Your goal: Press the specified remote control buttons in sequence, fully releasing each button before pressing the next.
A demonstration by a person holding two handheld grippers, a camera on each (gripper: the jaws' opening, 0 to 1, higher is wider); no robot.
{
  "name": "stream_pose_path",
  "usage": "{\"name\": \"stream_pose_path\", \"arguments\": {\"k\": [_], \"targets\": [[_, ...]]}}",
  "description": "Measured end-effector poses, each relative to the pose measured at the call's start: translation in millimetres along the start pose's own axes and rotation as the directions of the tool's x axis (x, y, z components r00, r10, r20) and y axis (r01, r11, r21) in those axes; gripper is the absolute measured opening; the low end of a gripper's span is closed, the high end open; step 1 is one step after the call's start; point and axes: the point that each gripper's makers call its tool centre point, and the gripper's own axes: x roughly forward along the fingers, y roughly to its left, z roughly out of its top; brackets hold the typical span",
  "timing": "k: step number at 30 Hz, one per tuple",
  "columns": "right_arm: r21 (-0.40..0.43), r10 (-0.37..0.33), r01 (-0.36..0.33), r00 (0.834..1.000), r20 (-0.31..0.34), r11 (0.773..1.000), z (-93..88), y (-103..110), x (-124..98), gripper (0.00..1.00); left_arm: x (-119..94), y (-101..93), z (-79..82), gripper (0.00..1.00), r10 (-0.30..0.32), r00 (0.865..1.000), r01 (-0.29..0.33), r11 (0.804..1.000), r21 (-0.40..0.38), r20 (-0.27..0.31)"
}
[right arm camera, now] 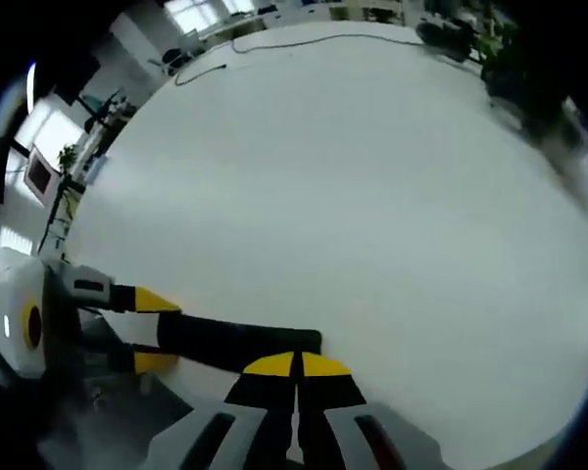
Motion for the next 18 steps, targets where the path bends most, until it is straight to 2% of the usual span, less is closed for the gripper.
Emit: {"name": "stream_pose_path", "arguments": {"k": [14, 17, 18], "targets": [[-0.014, 0.029, -0.03, 0.999, -0.029, 0.999, -3.9, 5, 1, 0.0, 0, 0.2, -0.1, 0.25, -0.002, 1.0, 0.002, 1.0, 0.003, -0.004], [0.011, 0.09, -0.089, 0.996, -0.03, 0.996, -4.0, 16, 0, 0.0, 0, 0.3, 0.0, 0.25, -0.002, 1.0, 0.002, 1.0, 0.002, -0.004], [0.008, 0.089, -0.089, 0.996, -0.029, 0.996, -3.7, 16, 1, 0.0, 0, 0.3, 0.0, 0.25, -0.002, 1.0, 0.002, 1.0, 0.002, -0.004]]}}
